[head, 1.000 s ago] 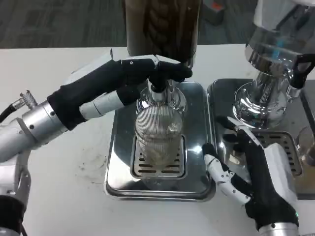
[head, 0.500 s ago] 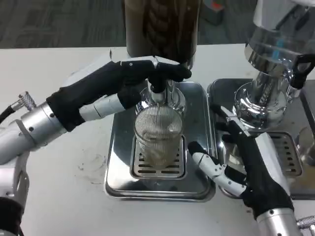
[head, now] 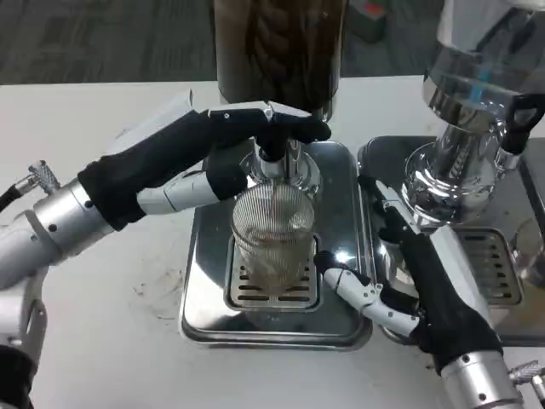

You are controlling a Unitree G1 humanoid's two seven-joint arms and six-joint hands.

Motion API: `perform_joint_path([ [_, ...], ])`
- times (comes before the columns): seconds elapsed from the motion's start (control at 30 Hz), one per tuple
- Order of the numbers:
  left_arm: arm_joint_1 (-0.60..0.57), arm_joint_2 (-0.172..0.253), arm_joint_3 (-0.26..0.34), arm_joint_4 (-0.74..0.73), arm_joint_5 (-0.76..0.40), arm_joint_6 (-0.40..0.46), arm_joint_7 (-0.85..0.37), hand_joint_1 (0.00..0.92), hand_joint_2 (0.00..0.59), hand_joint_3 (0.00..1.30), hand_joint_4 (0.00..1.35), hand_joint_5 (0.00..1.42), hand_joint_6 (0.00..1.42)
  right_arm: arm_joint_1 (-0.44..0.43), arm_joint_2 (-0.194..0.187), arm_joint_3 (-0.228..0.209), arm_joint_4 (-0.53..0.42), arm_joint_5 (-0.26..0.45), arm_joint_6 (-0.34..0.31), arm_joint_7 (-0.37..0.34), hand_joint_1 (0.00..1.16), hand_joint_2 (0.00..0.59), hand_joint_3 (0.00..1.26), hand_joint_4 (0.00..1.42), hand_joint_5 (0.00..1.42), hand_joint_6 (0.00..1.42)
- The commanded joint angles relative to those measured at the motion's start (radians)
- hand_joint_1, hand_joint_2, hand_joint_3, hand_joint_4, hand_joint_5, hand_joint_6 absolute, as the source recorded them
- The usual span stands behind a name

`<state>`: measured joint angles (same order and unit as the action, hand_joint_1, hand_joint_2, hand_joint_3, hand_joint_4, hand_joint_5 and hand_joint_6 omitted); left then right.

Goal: Grasp the cup under the faucet to collect the drink, then remove the cup.

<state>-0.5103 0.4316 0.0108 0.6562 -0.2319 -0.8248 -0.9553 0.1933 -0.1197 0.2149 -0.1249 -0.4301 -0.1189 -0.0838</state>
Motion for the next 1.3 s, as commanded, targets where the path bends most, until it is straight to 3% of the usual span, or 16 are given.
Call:
perform_joint_path([
  [0.03, 0.029, 0.017, -0.028, 0.004, 0.037, -0.014, -0.015, 0.0, 0.068, 0.35, 0.25, 0.24, 0.18, -0.014, -0.003, 0.003, 0.004, 0.013, 0.015, 0.022, 0.54, 0.231, 0.04, 0.0, 0.04, 0.15],
  [0.63, 0.03, 0.038, -0.052, 0.01, 0.049, -0.039, 0.025, 0.0, 0.069, 0.35, 0.25, 0.24, 0.19, -0.106, -0.021, 0.015, 0.07, 0.03, 0.021, 0.113, 0.53, 0.2, 0.0, 0.0, 0.0, 0.08],
  [1.3, 0.04, 0.048, -0.057, -0.001, 0.056, -0.052, 0.043, 0.0, 0.077, 0.35, 0.25, 0.24, 0.19, -0.182, -0.033, 0.017, 0.138, 0.064, 0.012, 0.135, 0.53, 0.193, 0.0, 0.0, 0.0, 0.08],
])
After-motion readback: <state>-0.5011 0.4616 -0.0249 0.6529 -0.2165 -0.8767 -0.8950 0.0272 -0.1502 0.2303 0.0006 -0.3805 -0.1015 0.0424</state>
